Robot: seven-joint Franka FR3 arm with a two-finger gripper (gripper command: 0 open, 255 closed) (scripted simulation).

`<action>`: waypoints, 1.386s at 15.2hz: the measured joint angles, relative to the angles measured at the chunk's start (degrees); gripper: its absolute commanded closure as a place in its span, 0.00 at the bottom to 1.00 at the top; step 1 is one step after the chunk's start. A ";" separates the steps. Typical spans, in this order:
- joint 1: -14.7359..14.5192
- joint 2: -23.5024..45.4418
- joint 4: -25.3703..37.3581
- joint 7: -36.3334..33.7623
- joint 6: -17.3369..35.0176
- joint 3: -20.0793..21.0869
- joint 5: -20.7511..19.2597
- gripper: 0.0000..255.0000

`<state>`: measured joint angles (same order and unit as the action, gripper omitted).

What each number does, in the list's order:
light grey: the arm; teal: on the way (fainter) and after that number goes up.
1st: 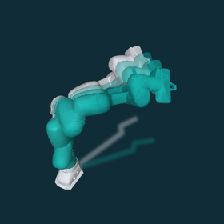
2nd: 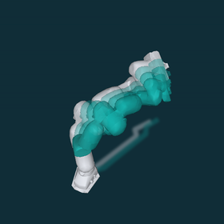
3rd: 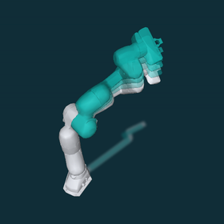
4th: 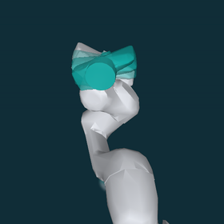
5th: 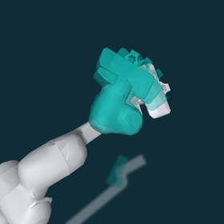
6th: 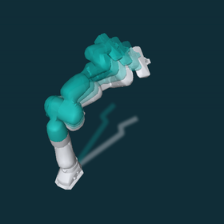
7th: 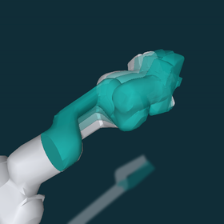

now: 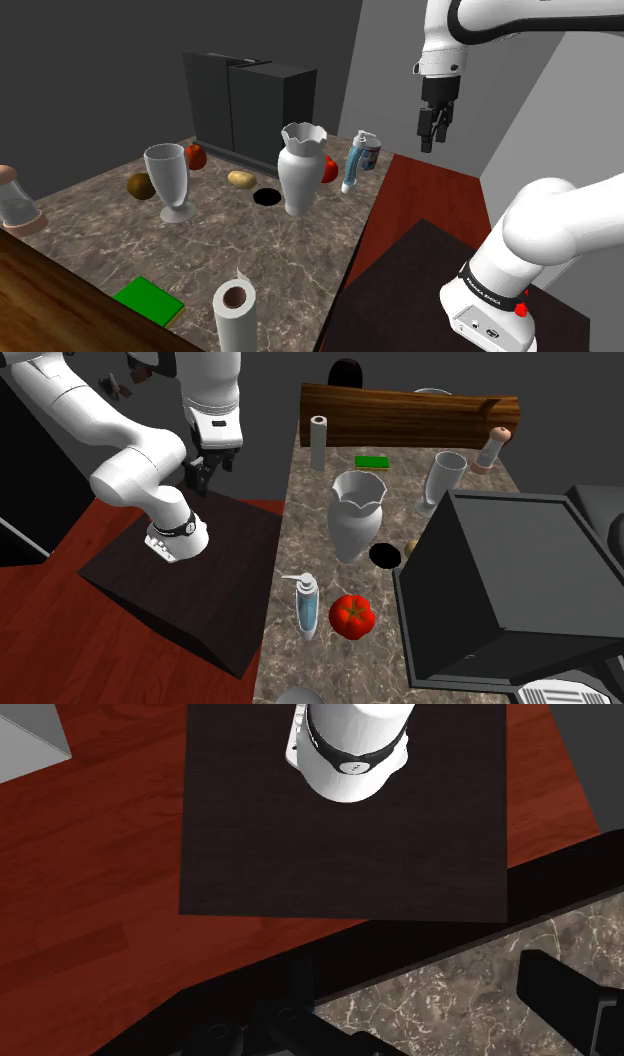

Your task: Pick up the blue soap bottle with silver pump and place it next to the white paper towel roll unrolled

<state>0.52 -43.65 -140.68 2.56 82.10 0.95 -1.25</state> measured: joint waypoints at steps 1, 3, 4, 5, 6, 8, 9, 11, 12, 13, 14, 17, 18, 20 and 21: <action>0.00 0.00 0.00 0.00 0.00 0.00 0.00 0.00; 0.25 2.25 0.47 0.12 2.12 -0.26 -0.36 0.00; 0.47 4.19 1.22 0.29 3.61 -0.53 -0.68 0.00; 0.66 5.97 1.71 0.38 5.18 -0.75 -0.93 0.00; 0.85 7.79 2.37 0.51 6.66 -0.98 -1.21 0.00; 1.39 12.01 4.39 1.03 9.54 -1.70 -1.95 0.00; 1.56 13.74 4.99 1.12 10.98 -1.92 -2.16 0.00; 2.05 17.64 7.32 1.65 13.27 -2.61 -2.74 0.00; 2.12 19.70 8.45 1.54 14.52 -2.69 -2.81 0.00; 2.31 21.44 9.17 1.71 15.87 -2.96 -3.02 0.00; 2.53 23.83 10.96 1.99 16.84 -3.29 -3.21 0.00; 2.97 29.75 15.17 2.33 19.57 -3.91 -3.47 0.00; 3.14 32.01 16.86 2.47 20.51 -4.14 -3.52 0.00; 3.18 36.43 20.82 2.32 21.60 -4.25 -3.40 0.00; 3.34 38.33 22.37 2.48 22.30 -4.44 -3.41 0.00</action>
<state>3.86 -5.32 -118.31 5.04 104.41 -3.49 -4.66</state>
